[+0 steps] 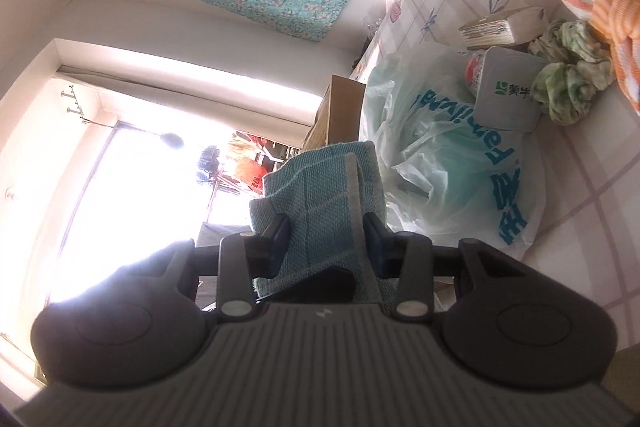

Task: Organize soft objects
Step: 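Carry the blue towel with the right gripper over the box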

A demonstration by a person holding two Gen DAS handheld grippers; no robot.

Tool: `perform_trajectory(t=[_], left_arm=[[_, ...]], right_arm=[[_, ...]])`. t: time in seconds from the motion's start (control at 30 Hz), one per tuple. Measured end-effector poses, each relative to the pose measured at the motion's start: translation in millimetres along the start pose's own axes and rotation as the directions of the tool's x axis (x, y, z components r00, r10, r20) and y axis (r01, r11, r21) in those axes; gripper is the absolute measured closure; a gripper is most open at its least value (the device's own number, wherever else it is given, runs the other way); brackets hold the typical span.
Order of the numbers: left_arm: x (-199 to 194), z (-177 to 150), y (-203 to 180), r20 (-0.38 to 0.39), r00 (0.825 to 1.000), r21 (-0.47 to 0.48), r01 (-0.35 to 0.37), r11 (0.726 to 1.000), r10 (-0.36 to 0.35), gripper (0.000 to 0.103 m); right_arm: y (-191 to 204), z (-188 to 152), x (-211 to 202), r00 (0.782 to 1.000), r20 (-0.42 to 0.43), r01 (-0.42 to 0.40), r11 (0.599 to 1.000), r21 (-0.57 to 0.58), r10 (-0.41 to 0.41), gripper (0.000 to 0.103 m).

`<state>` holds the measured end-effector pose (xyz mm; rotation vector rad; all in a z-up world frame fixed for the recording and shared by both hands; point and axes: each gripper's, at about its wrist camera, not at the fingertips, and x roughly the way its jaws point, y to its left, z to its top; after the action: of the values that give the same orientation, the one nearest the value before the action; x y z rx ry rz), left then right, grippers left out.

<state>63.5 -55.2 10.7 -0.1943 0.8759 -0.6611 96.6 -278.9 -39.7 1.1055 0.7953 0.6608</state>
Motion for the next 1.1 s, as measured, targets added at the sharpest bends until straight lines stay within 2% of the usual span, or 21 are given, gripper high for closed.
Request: perform_trajectory(t=[0.23, 0.33, 0.47, 0.7, 0.93, 1.1], left_arm=[[-68, 7, 38, 0.098, 0.988, -0.051, -0.115, 0.992, 0.119, 0.078], [-96, 13, 62, 0.121, 0.975, -0.092, -0.175, 0.98, 0.185, 0.076], [-123, 23, 98, 0.122, 0.95, -0.124, -0.273, 0.954, 0.288, 0.07], [-133, 42, 187, 0.027, 0.914, -0.196, -0.393, 0.898, 0.406, 0.066], [-118, 56, 257, -0.102, 0.854, -0.165, -0.52, 0.838, 0.51, 0.064], [-108, 51, 284, -0.19, 0.812, -0.142, -0.579, 0.803, 0.552, 0.052]], right_arm=[[60, 0, 86, 0.988, -0.153, -0.036, 0.994, -0.105, 0.02, 0.067], [86, -1, 136, 0.973, -0.231, -0.053, 0.99, -0.133, 0.021, 0.068], [111, -2, 203, 0.945, -0.327, -0.056, 0.988, -0.147, 0.005, 0.071], [121, -11, 310, 0.906, -0.415, 0.047, 0.993, -0.106, -0.087, 0.075], [104, -21, 392, 0.885, -0.426, 0.178, 0.982, -0.064, -0.188, 0.076], [84, -29, 421, 0.866, -0.445, 0.241, 0.97, -0.026, -0.227, 0.074]])
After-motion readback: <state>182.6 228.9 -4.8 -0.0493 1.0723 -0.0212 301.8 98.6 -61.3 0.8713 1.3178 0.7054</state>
